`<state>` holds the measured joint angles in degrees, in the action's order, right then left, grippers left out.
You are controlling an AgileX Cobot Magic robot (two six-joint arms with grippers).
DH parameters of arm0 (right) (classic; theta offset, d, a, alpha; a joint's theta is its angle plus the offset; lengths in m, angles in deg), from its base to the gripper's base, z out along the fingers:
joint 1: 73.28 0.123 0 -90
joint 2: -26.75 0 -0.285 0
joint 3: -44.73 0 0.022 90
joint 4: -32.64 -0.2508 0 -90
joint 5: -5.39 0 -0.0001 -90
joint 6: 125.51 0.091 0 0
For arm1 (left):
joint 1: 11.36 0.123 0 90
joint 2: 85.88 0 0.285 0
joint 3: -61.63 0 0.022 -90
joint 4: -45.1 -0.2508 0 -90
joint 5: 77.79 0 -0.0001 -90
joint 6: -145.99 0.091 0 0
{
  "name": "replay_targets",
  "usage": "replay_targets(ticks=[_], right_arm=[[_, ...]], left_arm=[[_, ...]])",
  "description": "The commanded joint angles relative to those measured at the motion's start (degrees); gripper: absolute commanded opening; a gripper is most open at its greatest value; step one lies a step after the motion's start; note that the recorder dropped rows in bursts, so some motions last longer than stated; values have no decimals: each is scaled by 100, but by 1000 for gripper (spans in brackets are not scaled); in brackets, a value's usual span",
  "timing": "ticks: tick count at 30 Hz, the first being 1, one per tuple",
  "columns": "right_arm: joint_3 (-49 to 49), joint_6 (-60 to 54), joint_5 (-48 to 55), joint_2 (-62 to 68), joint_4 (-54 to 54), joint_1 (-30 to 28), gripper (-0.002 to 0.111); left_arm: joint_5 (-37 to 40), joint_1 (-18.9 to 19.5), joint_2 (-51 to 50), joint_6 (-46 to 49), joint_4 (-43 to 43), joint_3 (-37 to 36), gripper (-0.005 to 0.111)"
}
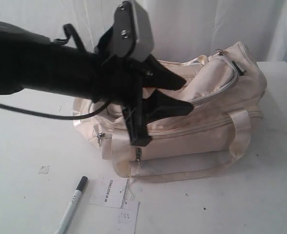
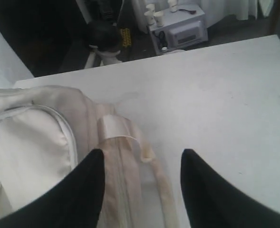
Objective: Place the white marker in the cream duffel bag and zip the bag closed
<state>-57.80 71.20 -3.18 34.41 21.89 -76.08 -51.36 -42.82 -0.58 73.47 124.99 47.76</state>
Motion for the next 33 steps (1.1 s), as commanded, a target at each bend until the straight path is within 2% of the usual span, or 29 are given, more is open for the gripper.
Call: replay_targets(ticks=[1, 2, 3, 6, 10, 14, 20, 23, 27, 30, 33], right_arm=[[-26, 654, 486, 13, -190, -21, 0], [-26, 654, 552, 13, -190, -21, 0], [-26, 654, 552, 13, -190, -21, 0], [-26, 654, 539, 13, -190, -21, 0], [-26, 669, 580, 13, -190, -21, 0], [-241, 645, 741, 13, -190, 16, 0], [-883, -751, 807, 13, -116, 16, 0], [-995, -1216, 763, 422, -116, 16, 0], [-1016, -1216, 705, 1164, -116, 16, 0], [-1016, -1216, 808, 1614, -116, 16, 0], [-1016, -1216, 923, 1817, -116, 16, 0]], left_arm=[[-435, -299, -842, 6, 260, 783, 54], [17, -311, -1155, -154, 260, 1031, 54], [131, -358, -1315, -165, 260, 1141, 54], [-595, -636, -1890, -45, 207, 1579, 54], [-789, -661, -2261, -113, 207, 1843, 54], [-1325, -661, -2488, -101, 218, 2045, 54], [-2075, -661, -2516, -101, 229, 2199, 54], [-1936, -661, -2506, -354, 542, 2199, 54], [-1743, -661, -2506, -621, 1594, 2199, 54], [-1766, -661, -2506, -504, 1608, 2297, 54], [-1846, -661, -2506, 119, 1515, 2468, 54]])
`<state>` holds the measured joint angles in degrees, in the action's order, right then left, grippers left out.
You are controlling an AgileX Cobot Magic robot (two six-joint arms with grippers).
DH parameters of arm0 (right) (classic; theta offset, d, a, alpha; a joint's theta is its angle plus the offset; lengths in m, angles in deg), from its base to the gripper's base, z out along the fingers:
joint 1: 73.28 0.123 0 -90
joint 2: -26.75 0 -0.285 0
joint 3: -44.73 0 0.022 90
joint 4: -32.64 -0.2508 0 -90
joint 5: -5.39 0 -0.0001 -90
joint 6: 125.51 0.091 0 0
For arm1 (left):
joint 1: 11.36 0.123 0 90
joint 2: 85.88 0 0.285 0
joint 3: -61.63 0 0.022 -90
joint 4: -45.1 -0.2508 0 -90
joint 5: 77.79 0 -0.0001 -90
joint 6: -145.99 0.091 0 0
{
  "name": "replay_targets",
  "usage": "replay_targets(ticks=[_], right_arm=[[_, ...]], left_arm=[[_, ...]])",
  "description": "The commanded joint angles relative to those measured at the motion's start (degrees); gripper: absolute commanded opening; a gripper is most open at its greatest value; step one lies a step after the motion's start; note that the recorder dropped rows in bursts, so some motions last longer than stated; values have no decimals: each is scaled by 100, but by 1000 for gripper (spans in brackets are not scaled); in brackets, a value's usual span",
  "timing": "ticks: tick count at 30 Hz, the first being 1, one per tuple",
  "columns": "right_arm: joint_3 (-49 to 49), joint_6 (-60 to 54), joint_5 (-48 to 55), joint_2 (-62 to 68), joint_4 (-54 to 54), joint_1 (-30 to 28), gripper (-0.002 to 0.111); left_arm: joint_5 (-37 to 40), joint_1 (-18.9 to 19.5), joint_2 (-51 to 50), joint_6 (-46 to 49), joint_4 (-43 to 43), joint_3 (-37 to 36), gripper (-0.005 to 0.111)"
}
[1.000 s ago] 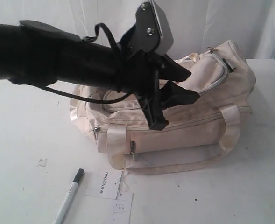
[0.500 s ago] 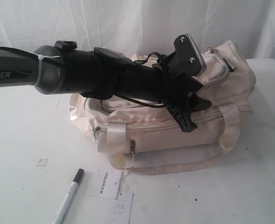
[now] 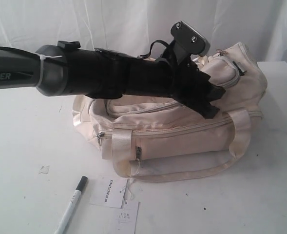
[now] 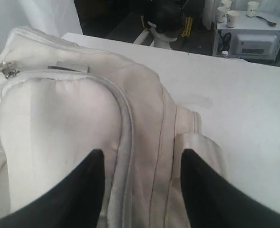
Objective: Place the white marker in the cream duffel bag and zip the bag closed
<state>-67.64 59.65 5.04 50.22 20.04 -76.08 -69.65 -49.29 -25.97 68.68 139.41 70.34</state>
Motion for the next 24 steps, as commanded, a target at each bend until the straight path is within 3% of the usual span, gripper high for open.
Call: replay_targets(ticks=[1, 3, 6, 11, 16, 22, 24], right_arm=[[-32, -61, 113, 299, 68, 16, 0], [-32, -61, 113, 404, 68, 16, 0], [-32, -61, 36, 583, 68, 16, 0], [-32, -102, 4, 868, 68, 16, 0], [-32, -102, -98, 1151, 68, 16, 0], [-420, -346, -622, 1586, 77, 16, 0], [-858, -516, -495, 1887, 82, 16, 0]], left_arm=[[-89, -14, -10, 842, 72, 254, 54], [-293, -14, -113, 1158, 72, 320, 57], [-330, -14, -247, 848, 72, 320, 62], [529, -47, -238, 629, 72, 341, 63], [-881, -218, -359, 676, -532, 341, 63], [-814, -218, -591, 676, -520, 341, 62], [-814, -218, -599, 676, -520, 341, 54]])
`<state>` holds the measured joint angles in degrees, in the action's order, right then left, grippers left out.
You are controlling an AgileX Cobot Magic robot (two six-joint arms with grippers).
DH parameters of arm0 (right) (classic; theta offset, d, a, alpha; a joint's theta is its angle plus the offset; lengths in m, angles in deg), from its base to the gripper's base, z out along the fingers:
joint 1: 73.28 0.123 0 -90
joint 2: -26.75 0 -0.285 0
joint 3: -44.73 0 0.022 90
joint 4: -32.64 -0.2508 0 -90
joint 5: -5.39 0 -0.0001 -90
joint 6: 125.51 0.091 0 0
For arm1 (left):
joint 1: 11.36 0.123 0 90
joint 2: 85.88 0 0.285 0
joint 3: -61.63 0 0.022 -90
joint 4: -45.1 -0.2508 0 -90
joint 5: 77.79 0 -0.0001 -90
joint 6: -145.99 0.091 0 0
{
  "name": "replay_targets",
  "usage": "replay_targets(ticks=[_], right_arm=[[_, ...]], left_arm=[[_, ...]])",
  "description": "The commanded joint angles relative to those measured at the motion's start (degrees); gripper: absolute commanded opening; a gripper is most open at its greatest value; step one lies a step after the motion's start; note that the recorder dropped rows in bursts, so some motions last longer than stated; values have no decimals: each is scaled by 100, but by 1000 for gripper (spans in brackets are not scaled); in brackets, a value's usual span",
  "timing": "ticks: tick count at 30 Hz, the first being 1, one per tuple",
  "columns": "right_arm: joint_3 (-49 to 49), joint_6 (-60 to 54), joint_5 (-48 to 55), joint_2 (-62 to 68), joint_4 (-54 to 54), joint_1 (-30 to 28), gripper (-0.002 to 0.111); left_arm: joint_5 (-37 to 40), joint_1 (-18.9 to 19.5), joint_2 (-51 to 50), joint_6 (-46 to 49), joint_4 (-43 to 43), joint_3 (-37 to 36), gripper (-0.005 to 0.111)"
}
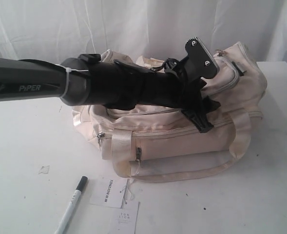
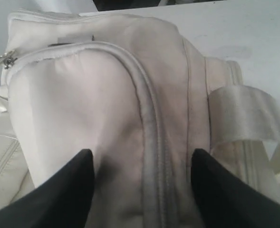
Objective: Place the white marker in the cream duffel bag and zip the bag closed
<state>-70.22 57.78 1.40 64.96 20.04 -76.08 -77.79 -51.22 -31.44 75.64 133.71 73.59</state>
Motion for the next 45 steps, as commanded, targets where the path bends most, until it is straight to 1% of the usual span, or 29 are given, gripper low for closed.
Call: replay_targets(ticks=[1, 2, 4, 6, 7, 11, 13, 14, 16, 17, 19, 21, 23, 25, 28, 30, 32, 34, 36, 39, 41, 43, 45], right_arm=[[-825, -480, -10, 565, 92, 16, 0], [-1137, -730, 165, 808, 106, 16, 0], [-1853, -1144, 568, 1397, 106, 16, 0], [-2699, -1383, 1225, 2131, 106, -19, 0], [-3062, -1395, 1550, 2458, 106, -57, 0], [-4871, -1411, 3445, 4085, 82, -357, 0], [-5810, -1689, 4235, 4856, -86, -509, 0], [-6266, -2005, 4697, 5204, -338, -618, 0], [-7084, -2383, 5299, 5803, -867, -785, 0], [-7622, -2650, 5761, 6198, -1377, -914, 0], [-8322, -3026, 6581, 6745, -2265, -1077, 0], [-9127, -3181, 7396, 7438, -3240, -1199, 0], [-9711, -3132, 7396, 7998, -3850, -1211, 0], [-9992, -3133, 7396, 8343, -4051, -1166, 0], [-10068, -3148, 7396, 8609, -4146, -1042, 0], [-10068, -3148, 7058, 8719, -4097, -959, 0], [-10068, -3158, 6910, 8833, -4000, -917, 1], [-10068, -3226, 6899, 8915, -3896, -902, 8], [-10068, -3377, 6899, 8994, -3825, -888, 18], [-10068, -3544, 6851, 9083, -3825, -805, 37], [-10068, -3785, 6733, 9115, -3810, -706, 46], [-10068, -3815, 6472, 9133, -3662, -602, 51], [-10068, -3787, 6146, 9170, -3405, -513, 53]], left_arm=[[0, -25, -53, -19, 50, 15, 47], [0, -25, -24, -19, 50, 15, 39], [-54, -25, 34, -19, 50, 15, 18], [-54, -25, 87, -19, 40, 15, 0], [-54, -25, 114, -1, 40, 15, 0], [-42, -25, 129, -1, 40, 15, 0], [-32, -25, 129, -1, 40, 15, 0], [-32, -25, 129, -1, 40, 15, 0], [-32, -25, 129, -1, 40, 15, 0], [-32, -25, 129, -1, 40, 15, 0], [-32, -25, 129, -1, 40, 15, 0], [-32, -25, 129, -1, 40, 15, 0], [38, -25, 129, -25, 40, 15, 0], [175, -25, 129, -25, 40, 15, 0], [571, -25, 129, -25, 40, 15, 0], [842, -25, 129, -25, 1, 15, 0], [1070, -25, 117, -25, -215, 15, 0], [1141, -25, 117, -25, -382, 15, 0], [1130, -25, 117, -25, -393, -8, 0], [1091, -25, 117, -15, -393, -98, 0], [1091, -25, 117, -15, -434, -167, 0], [1113, -25, 117, -15, -575, -238, 0], [1113, -25, 117, -15, -636, -288, 0]])
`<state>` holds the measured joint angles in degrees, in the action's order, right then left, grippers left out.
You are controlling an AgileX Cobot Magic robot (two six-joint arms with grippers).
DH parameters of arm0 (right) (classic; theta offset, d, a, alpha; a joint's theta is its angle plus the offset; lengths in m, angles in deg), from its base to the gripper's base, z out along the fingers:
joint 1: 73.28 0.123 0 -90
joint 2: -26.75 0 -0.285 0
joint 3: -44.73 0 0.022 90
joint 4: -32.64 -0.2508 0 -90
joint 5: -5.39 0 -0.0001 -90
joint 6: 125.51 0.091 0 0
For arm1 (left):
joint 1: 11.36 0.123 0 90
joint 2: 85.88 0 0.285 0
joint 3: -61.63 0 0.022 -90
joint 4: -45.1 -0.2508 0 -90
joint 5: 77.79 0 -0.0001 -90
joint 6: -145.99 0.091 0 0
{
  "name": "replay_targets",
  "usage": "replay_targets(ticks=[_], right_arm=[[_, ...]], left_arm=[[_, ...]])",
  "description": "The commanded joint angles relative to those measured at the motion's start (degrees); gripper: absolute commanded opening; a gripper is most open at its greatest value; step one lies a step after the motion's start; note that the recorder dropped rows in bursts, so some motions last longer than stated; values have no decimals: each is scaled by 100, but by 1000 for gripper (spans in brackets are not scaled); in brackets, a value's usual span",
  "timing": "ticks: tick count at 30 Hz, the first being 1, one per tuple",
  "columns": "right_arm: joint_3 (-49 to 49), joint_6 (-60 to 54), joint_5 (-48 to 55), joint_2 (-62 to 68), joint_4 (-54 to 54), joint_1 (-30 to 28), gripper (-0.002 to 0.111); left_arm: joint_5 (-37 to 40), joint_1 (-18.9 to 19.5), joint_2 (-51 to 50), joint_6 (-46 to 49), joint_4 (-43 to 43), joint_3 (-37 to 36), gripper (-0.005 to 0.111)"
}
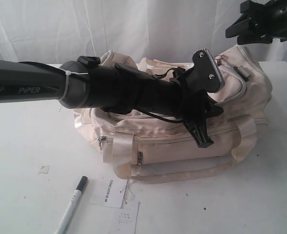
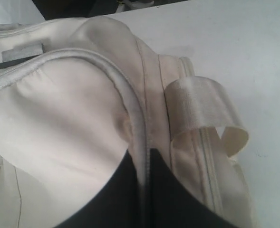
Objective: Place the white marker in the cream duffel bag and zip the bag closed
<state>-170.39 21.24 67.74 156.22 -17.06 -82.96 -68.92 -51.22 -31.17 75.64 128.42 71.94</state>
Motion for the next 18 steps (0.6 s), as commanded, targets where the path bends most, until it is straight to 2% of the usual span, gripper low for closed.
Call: replay_targets(ticks=[1, 12, 18], right_arm=[[-51, -122, -591, 75, 363, 202, 53], [-51, -131, -862, 542, 486, 632, 53], [-51, -268, -353, 476, 502, 650, 53]], left_arm=[[226, -25, 90, -15, -124, -137, 0], [226, -25, 90, -15, -124, -149, 0], [226, -25, 90, -15, -124, -149, 0]])
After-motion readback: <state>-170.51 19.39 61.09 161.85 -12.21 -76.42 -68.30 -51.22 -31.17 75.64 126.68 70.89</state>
